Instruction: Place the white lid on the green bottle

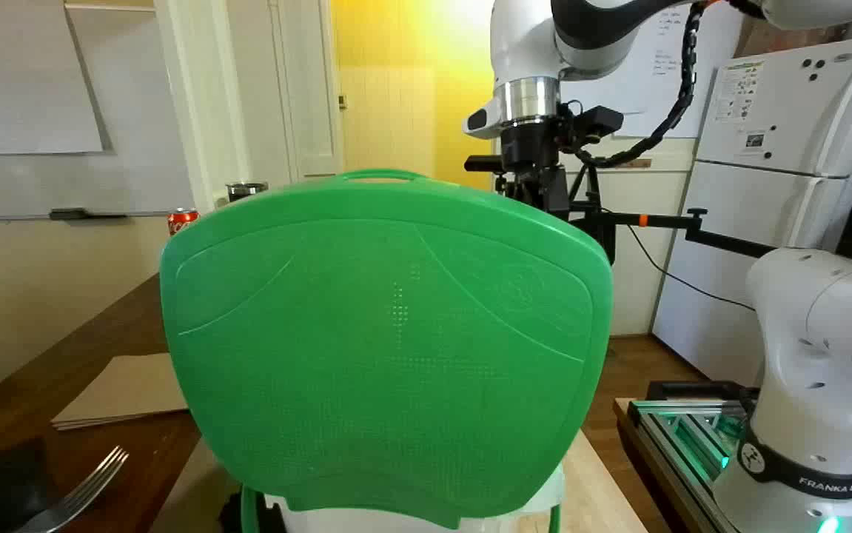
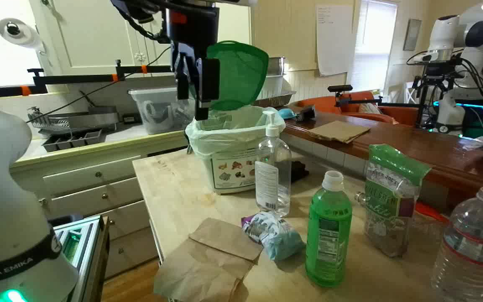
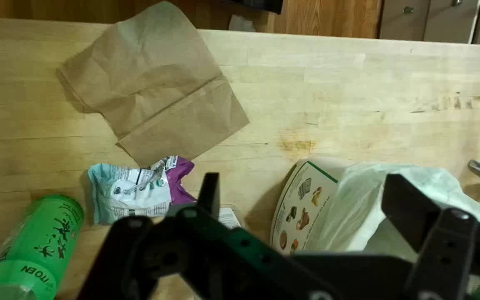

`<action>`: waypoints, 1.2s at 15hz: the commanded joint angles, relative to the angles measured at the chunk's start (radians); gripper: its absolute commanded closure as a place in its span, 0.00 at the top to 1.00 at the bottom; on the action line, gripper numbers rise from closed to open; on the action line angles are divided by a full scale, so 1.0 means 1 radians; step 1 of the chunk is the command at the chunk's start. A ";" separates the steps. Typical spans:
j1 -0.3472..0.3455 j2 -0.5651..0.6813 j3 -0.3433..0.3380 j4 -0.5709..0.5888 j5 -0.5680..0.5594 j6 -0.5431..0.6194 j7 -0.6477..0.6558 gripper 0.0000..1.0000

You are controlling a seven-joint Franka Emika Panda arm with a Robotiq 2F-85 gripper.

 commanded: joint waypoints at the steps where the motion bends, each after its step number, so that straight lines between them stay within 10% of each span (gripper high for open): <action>1: -0.034 0.007 0.026 0.003 0.013 -0.004 -0.013 1.00; 18: -0.218 0.148 -0.039 -0.073 -0.068 0.246 0.041 1.00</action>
